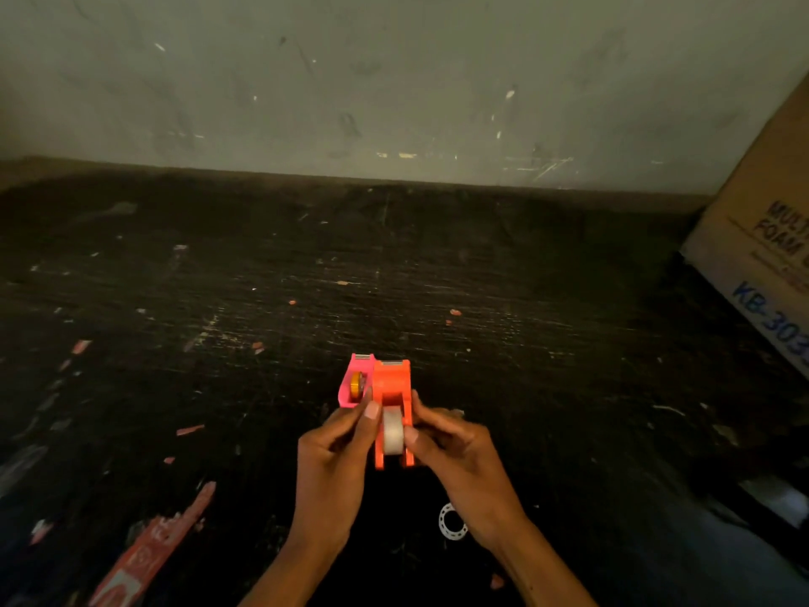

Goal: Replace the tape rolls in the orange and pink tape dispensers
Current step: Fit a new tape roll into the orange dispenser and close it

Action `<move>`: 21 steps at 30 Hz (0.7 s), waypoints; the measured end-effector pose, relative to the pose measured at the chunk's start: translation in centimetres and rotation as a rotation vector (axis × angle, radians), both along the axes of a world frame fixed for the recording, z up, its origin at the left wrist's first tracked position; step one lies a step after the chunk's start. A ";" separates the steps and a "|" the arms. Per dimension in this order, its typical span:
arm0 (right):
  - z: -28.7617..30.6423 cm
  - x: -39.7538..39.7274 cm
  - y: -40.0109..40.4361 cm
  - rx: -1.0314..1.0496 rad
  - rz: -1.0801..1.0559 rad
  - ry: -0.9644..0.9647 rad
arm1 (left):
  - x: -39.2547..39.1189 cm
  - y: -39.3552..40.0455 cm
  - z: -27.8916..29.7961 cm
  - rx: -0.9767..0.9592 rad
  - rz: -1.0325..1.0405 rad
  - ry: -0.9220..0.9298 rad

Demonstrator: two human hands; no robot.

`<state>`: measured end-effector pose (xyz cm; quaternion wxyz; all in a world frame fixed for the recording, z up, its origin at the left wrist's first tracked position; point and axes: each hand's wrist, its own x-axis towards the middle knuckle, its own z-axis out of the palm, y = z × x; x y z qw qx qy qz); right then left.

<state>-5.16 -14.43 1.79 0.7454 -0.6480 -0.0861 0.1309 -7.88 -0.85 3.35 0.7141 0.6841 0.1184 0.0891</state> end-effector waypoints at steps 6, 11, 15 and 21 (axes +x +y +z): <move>0.4 0.1 0.9 0.012 -0.026 -0.023 | 0.8 0.0 0.3 -0.040 0.028 0.007; 0.9 0.7 0.8 -0.118 -0.093 -0.087 | 1.7 -0.8 0.5 -0.505 -0.063 0.170; 1.5 1.4 -0.1 -0.425 -0.131 -0.258 | 1.9 -0.7 0.6 -0.639 -0.091 0.173; 3.6 1.1 -0.1 -0.518 -0.088 -0.414 | 1.5 -0.9 0.7 -0.320 -0.107 0.186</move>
